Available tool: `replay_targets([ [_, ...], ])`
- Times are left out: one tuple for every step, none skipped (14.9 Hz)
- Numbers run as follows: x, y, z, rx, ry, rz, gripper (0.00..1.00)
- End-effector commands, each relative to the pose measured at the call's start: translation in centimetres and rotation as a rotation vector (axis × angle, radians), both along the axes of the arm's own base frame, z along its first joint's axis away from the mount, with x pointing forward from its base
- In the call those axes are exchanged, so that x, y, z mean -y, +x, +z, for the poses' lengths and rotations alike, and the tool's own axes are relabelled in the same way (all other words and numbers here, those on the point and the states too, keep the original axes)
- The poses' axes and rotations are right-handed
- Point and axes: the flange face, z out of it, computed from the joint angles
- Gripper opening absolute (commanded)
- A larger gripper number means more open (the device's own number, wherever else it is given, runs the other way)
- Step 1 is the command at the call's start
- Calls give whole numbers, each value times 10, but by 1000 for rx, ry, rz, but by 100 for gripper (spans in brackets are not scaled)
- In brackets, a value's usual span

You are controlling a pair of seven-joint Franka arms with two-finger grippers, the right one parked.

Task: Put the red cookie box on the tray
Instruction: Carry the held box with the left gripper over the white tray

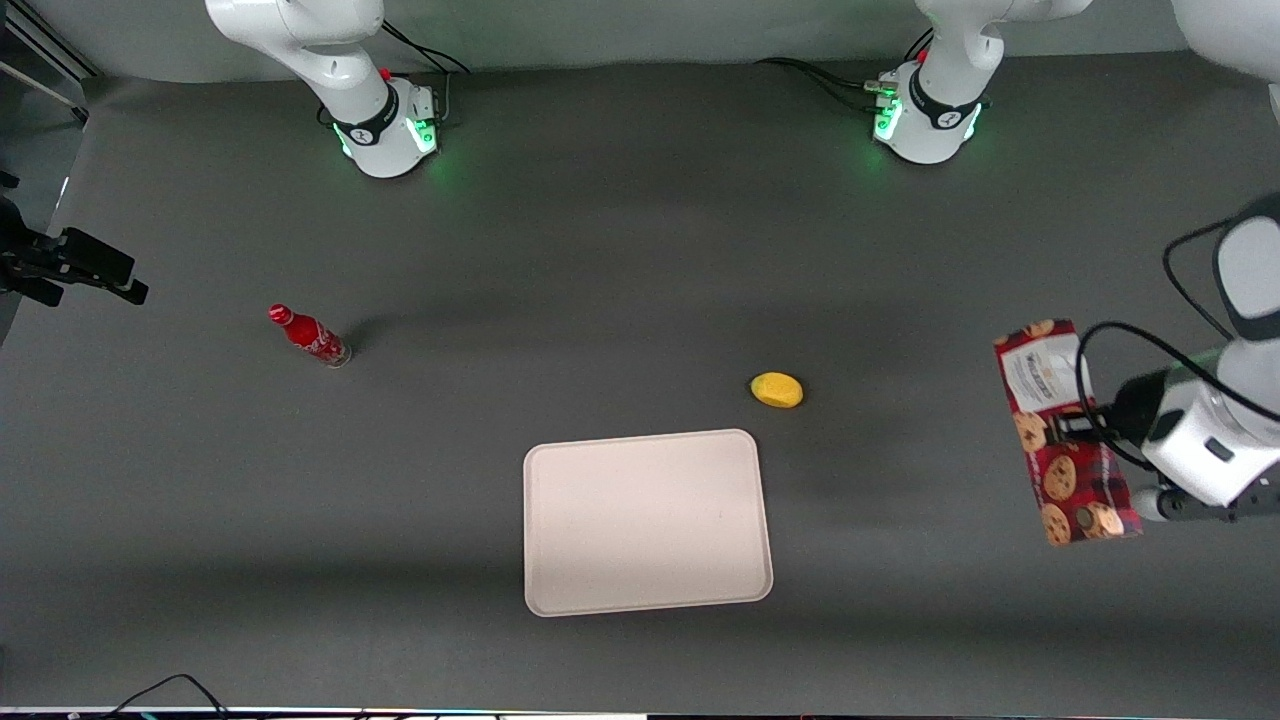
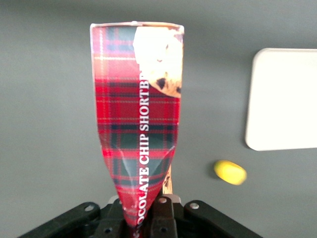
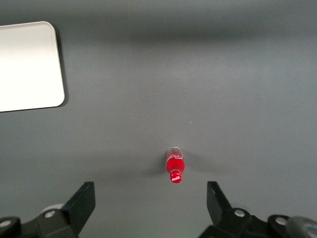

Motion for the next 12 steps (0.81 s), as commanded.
replay_targets([
  [76, -20, 38, -10, 12, 118, 0],
  [106, -25, 40, -4, 12, 131, 0],
  [132, -29, 38, -7, 11, 130, 0],
  [149, -30, 31, -11, 5, 137, 0],
  [169, -29, 20, -2, -2, 137, 0],
  [193, -26, 4, 10, 2, 140, 0],
  [218, -24, -20, 20, 17, 148, 0],
  [246, -22, -47, 38, 23, 146, 0],
  [260, -14, -71, 62, 16, 154, 0],
  [266, -8, -90, 82, 13, 152, 0],
  [270, -2, -115, 86, 10, 148, 0],
  [274, 4, -132, 105, -7, 144, 0],
])
